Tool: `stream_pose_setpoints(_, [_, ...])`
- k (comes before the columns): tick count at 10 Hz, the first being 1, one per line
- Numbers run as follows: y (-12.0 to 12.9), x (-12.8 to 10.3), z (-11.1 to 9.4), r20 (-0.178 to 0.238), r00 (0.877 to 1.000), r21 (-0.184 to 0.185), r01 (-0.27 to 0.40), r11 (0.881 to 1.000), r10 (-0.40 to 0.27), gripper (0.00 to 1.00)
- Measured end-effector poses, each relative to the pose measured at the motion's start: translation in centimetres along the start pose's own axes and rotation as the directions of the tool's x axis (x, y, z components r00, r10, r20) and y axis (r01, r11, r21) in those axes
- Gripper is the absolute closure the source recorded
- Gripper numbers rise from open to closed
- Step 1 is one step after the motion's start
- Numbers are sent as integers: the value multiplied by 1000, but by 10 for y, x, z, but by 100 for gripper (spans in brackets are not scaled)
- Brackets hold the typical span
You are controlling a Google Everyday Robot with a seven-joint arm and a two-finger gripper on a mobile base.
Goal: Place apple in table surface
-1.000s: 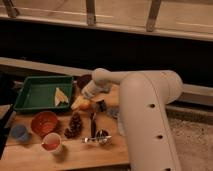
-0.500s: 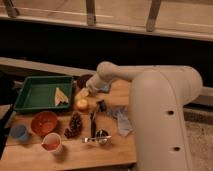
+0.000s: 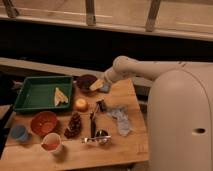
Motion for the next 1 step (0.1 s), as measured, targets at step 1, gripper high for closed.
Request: stream_pose_setpoints(1, [4,-2,2,0,1000,-6,5,1000,-5,22])
